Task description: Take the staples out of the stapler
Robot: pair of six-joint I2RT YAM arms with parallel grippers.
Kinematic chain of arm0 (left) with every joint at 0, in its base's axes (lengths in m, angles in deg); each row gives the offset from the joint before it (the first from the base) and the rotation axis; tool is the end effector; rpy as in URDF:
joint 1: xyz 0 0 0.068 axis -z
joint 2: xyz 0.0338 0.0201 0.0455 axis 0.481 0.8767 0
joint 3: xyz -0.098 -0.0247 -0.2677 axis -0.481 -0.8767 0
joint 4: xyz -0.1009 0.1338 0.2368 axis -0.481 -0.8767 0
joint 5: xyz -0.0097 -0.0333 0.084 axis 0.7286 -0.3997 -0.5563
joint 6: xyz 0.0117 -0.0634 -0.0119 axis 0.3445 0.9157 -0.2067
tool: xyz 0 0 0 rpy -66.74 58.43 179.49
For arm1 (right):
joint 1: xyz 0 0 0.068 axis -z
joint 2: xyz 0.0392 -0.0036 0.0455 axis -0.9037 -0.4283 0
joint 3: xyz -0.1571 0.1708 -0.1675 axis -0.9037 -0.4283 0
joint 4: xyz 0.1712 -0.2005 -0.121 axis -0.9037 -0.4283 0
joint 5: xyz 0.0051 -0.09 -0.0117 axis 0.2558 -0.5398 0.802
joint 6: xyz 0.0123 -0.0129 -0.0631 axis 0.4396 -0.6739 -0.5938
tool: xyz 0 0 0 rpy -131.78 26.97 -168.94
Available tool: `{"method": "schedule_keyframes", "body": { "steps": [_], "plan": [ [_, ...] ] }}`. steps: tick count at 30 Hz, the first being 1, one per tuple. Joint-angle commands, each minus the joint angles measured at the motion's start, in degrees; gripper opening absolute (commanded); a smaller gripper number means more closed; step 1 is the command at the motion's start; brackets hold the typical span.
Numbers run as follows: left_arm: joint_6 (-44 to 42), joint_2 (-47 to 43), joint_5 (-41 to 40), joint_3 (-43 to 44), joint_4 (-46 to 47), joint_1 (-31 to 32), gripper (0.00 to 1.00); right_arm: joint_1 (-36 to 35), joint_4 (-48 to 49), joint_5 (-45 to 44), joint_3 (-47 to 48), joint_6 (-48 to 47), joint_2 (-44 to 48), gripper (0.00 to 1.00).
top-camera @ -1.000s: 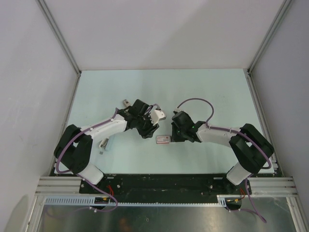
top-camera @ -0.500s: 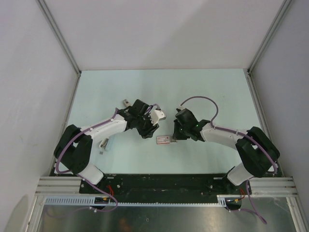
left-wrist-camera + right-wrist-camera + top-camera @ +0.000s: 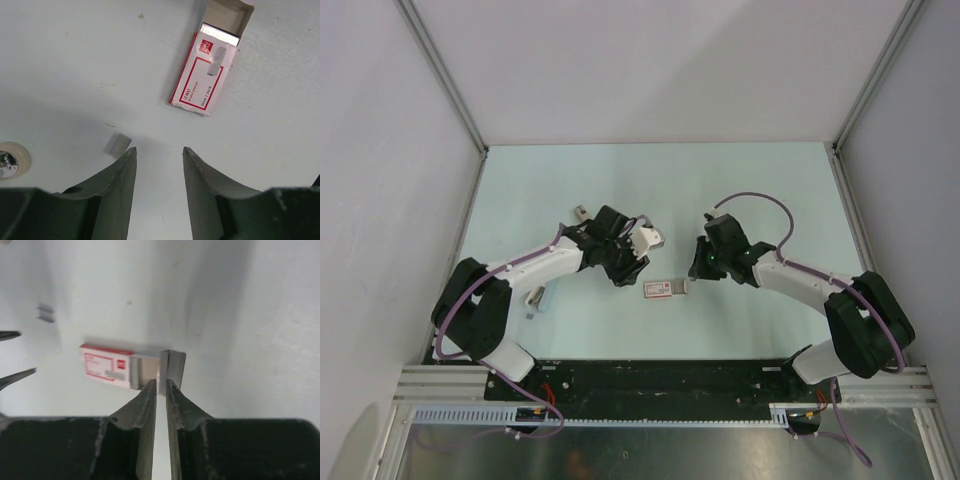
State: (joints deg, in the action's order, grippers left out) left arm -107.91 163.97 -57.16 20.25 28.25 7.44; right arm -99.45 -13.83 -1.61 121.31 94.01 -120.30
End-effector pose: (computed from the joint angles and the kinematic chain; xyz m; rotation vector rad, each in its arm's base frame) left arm 0.2674 -0.2159 0.1851 1.3882 2.2038 -0.5010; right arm 0.2647 0.1890 0.1775 -0.0624 2.5328 0.6106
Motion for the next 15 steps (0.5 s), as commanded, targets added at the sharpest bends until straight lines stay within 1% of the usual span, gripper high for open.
{"method": "schedule_keyframes", "body": {
  "steps": [1,4,7,10,15],
  "plan": [
    [-1.24,-2.46,1.08,0.22,0.6,-0.21,0.47,1.82,-3.41,-6.67,-0.49,-3.65,0.31,0.18],
    [-1.3,-2.57,0.98,0.06,0.61,-0.16,0.47,1.03,-4.74,-11.7,-0.46,-4.51,-1.21,0.19],
    [-1.36,-2.37,0.82,-0.05,0.61,-0.17,0.47,-1.1,-5.76,-15.35,0.17,-4.63,-2.52,0.29],
    [-1.33,-2.12,0.93,-0.02,0.61,-0.15,0.47,-1.77,-5.74,-15.26,0.4,-4.06,-2.51,0.34],
    [-1.24,-2.04,0.99,0.09,0.62,-0.18,0.47,-0.74,-5.05,-15.14,0.43,-4.14,-0.03,0.35]
  ]
}}
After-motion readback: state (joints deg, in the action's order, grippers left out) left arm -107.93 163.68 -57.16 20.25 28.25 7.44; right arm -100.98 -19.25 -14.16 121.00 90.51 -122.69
